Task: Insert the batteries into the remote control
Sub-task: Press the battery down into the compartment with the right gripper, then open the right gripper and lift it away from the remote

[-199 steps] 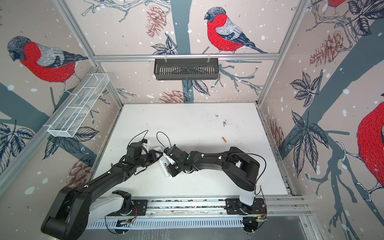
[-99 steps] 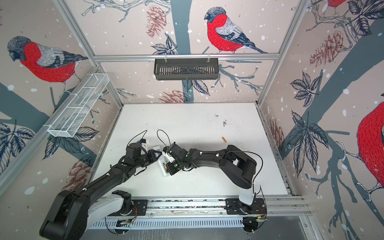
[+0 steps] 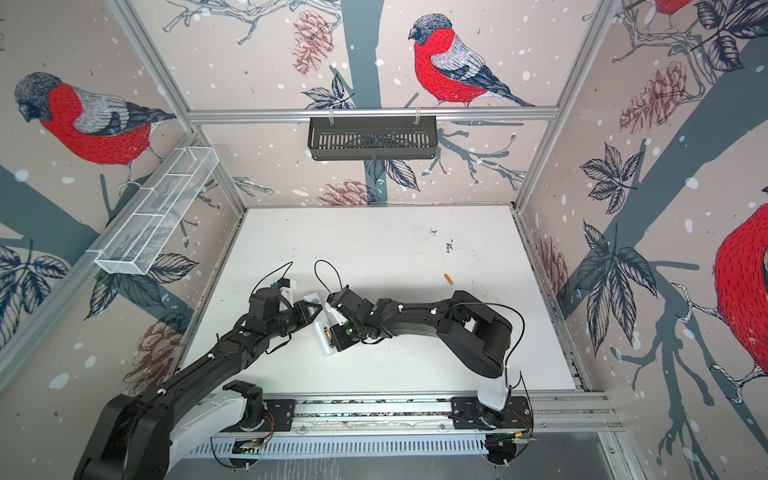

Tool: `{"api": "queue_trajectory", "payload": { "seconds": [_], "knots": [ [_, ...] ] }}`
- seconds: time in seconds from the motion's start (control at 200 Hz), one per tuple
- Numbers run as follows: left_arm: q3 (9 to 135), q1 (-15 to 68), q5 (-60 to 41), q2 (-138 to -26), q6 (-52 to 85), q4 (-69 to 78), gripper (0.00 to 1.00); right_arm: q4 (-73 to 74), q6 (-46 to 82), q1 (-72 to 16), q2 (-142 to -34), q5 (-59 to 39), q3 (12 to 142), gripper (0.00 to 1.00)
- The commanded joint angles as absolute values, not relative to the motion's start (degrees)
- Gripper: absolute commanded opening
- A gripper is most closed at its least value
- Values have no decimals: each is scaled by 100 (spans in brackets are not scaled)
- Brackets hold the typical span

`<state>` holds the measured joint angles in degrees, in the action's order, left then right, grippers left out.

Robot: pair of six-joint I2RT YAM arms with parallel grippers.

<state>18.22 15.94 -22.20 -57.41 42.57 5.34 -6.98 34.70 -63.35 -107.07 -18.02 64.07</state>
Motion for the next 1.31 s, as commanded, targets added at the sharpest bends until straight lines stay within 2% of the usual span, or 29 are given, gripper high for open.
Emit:
{"api": "queue_trajectory", "payload": {
  "seconds": [0.0,0.745,0.911,1.121,1.301],
  "knots": [
    [1749,1593,-2260,-5653,4104,370,0,-1132,3724,-6405,-10753,-1342,6454,8],
    [1687,1591,-2495,-5599,4140,576,0,-1383,3780,-6607,-11191,-736,7127,7],
    [1703,1595,-2481,-5582,4114,591,0,-1531,3693,-6611,-11030,-551,7054,10],
    [1697,1586,-2650,-5546,4061,754,0,-1451,3439,-6589,-10316,-265,6592,22],
    [1603,1590,-3572,-5537,4123,1586,0,-921,3201,-6496,-9580,-551,5866,38]
  ]
}}
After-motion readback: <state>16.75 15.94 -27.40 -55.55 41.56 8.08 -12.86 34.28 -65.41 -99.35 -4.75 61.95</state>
